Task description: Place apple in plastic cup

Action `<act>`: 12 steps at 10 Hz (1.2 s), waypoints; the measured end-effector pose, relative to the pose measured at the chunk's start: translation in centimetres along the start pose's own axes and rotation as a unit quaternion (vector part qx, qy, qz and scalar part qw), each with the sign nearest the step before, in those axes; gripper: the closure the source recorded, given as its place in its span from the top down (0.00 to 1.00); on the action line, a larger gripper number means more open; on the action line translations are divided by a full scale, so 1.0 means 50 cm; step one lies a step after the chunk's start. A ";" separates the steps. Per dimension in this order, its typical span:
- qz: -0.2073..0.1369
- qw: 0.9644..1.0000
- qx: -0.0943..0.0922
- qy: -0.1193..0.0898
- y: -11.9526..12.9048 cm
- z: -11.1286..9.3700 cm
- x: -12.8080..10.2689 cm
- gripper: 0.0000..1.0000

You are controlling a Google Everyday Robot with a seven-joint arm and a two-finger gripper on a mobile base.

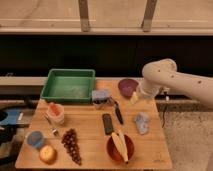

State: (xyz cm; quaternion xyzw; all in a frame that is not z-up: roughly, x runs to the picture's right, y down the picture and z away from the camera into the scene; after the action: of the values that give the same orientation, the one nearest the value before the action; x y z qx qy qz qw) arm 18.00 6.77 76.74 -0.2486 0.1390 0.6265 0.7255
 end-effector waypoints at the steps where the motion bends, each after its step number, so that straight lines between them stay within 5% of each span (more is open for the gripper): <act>1: -0.028 0.999 -0.012 0.010 0.055 0.012 -0.012 0.61; 4: -0.124 0.990 -0.053 0.040 0.228 0.037 -0.007 0.61; 10: -0.134 0.989 -0.050 0.041 0.230 0.037 0.000 0.61; 12: -0.171 0.983 -0.047 0.038 0.267 0.036 0.001 0.61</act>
State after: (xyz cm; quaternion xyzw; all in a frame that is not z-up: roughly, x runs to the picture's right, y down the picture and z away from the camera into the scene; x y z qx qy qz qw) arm 4.74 9.03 75.74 -0.3262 0.0922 0.4894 0.8034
